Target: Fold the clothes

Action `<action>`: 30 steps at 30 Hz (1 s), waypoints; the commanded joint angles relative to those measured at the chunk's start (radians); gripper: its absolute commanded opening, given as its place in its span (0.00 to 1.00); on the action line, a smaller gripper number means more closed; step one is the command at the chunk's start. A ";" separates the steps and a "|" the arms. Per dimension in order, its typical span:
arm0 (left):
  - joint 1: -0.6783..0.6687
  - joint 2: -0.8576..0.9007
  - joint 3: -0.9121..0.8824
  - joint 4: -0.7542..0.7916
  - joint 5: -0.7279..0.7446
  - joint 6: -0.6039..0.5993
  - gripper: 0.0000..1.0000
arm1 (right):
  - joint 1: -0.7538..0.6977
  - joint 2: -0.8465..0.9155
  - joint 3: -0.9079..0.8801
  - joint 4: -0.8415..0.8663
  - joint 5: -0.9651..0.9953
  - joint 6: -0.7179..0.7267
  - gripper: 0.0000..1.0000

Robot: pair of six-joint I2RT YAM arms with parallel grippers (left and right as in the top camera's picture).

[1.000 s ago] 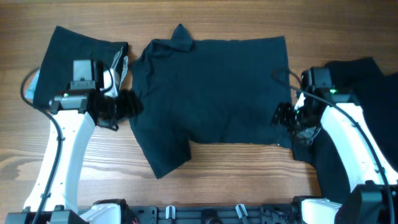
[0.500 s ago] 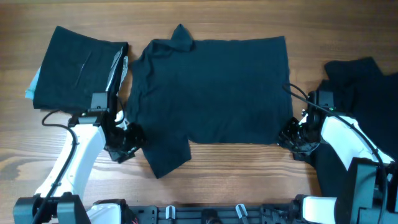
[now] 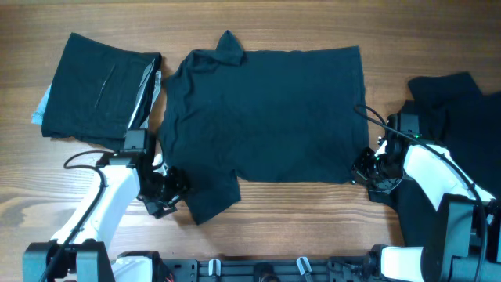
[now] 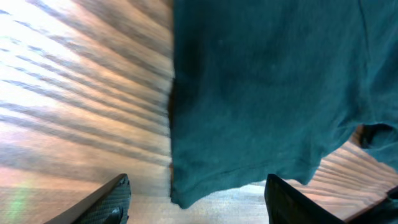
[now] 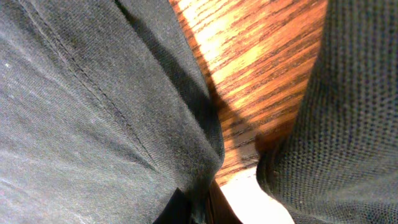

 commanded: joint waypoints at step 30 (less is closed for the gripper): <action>-0.097 -0.240 0.101 -0.220 -0.050 -0.212 0.04 | -0.002 -0.206 0.198 -0.377 0.057 -0.035 0.04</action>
